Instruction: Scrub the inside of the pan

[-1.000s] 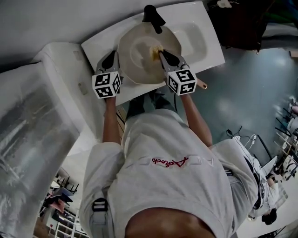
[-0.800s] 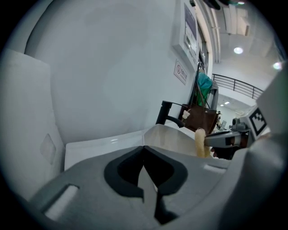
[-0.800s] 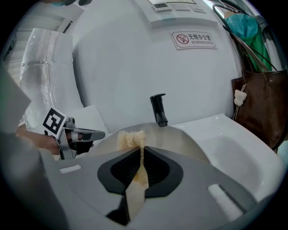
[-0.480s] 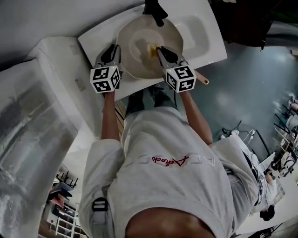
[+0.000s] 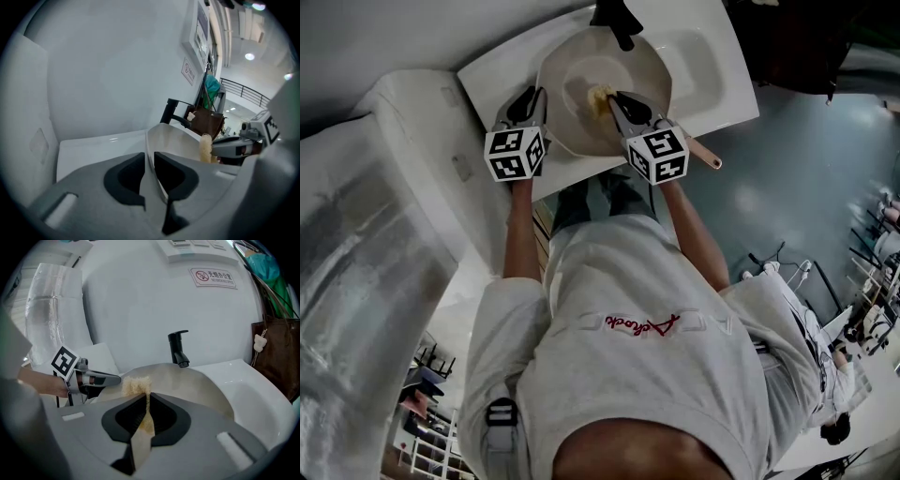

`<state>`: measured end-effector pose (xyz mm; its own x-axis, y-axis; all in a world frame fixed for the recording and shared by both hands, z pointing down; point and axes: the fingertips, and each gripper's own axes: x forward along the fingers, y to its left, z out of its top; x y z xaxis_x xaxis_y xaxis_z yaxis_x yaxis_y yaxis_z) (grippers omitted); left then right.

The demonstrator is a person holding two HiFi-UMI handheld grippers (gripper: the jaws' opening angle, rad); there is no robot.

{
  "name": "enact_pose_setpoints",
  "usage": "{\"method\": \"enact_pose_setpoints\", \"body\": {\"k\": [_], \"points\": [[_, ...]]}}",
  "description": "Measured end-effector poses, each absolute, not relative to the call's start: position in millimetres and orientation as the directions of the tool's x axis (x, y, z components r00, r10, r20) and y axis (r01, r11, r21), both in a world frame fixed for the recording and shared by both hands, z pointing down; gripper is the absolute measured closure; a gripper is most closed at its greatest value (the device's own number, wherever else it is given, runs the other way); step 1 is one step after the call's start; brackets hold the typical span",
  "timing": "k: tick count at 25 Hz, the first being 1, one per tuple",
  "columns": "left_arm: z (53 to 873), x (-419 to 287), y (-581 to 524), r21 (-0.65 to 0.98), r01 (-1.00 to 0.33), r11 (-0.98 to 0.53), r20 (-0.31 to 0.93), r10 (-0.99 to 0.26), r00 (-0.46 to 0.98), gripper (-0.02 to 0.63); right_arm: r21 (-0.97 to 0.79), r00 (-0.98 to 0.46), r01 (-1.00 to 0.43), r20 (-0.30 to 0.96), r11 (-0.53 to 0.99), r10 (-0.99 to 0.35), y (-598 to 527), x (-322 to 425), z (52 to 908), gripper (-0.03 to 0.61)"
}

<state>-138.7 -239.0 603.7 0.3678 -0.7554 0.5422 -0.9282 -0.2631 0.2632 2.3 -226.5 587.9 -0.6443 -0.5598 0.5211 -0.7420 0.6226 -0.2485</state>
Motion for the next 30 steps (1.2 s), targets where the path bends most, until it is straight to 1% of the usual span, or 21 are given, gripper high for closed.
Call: {"method": "enact_pose_setpoints", "body": {"k": [2, 8, 12, 17, 23, 26, 30], "points": [[604, -137, -239, 0.266, -0.926, -0.269, 0.542, -0.752, 0.374, 0.568, -0.225, -0.646, -0.732, 0.531, 0.644, -0.549, -226, -3, 589, 0.548], [604, -137, -240, 0.280, -0.923, -0.266, 0.539, -0.752, 0.380, 0.571, -0.118, -0.619, -0.705, 0.584, 0.700, -0.525, -229, -13, 597, 0.548], [605, -137, -240, 0.286, -0.921, -0.263, 0.536, -0.753, 0.382, 0.571, 0.011, -0.585, -0.639, 0.642, 0.769, -0.495, -229, -21, 606, 0.548], [605, -137, -241, 0.292, -0.919, -0.264, 0.535, -0.752, 0.386, 0.571, 0.188, -0.535, -0.473, 0.716, 0.861, -0.449, -224, -35, 619, 0.548], [605, -136, -242, 0.296, -0.917, -0.268, 0.534, -0.750, 0.391, 0.571, 0.369, -0.480, -0.176, 0.777, 0.913, -0.407, -210, -54, 638, 0.548], [605, -136, -242, 0.298, -0.916, -0.270, 0.533, -0.749, 0.394, 0.571, 0.419, -0.456, -0.039, 0.800, 0.907, -0.389, -202, -59, 648, 0.548], [606, -137, -242, 0.301, -0.914, -0.271, 0.531, -0.749, 0.397, 0.570, 0.429, -0.442, 0.048, 0.819, 0.902, -0.366, -196, -63, 657, 0.548]]}}
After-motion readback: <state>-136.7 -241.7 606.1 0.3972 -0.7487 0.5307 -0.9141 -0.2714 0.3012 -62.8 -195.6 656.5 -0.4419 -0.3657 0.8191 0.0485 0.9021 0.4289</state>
